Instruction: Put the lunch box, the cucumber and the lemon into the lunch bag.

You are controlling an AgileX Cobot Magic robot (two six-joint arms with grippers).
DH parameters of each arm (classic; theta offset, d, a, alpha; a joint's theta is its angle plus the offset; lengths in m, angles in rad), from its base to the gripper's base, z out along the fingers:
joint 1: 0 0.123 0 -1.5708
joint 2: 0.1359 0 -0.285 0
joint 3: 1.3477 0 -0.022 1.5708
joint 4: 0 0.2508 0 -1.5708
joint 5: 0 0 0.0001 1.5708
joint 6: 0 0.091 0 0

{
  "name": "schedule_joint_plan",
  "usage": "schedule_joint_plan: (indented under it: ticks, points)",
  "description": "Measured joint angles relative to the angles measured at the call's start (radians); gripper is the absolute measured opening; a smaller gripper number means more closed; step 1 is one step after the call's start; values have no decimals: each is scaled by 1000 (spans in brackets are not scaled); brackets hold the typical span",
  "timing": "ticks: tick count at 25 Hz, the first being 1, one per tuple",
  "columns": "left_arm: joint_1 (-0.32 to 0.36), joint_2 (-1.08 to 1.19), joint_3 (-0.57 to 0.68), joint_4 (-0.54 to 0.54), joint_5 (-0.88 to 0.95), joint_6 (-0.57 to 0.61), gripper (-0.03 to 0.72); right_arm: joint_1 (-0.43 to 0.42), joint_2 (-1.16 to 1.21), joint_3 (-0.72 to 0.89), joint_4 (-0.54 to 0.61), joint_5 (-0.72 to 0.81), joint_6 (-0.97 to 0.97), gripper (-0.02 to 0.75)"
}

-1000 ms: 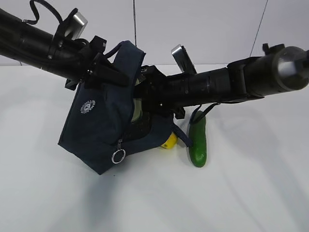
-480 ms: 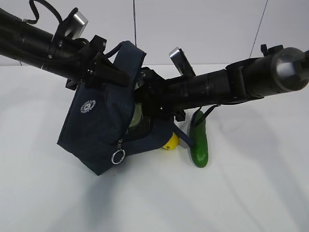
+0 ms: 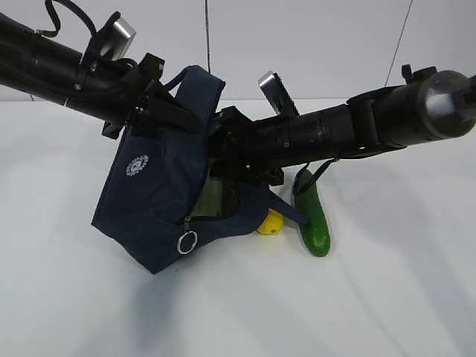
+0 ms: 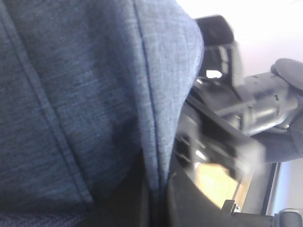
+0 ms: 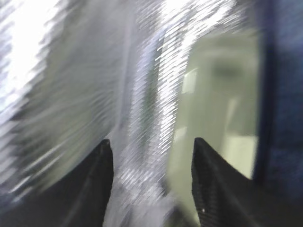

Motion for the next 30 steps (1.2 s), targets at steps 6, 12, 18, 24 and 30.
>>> schedule_joint_plan:
  ticks: [6, 12, 18, 24, 30]
  points:
    - [0, 0, 0, 0, 6, 0, 2, 0, 0, 0, -2, 68, -8, 408]
    - [0, 0, 0, 0, 22, 0, 2, -21, 0, 0, -14, 171, -52, 409]
    - [0, 0, 0, -2, 40, 0, 2, -28, -46, 0, -118, 171, -31, 408]
    - [0, 0, 0, -14, 60, 0, 2, -28, -116, 0, -220, 129, -6, 408]
    - [0, 0, 0, -16, 79, 0, 2, -33, -174, 0, -365, 112, 80, 408]
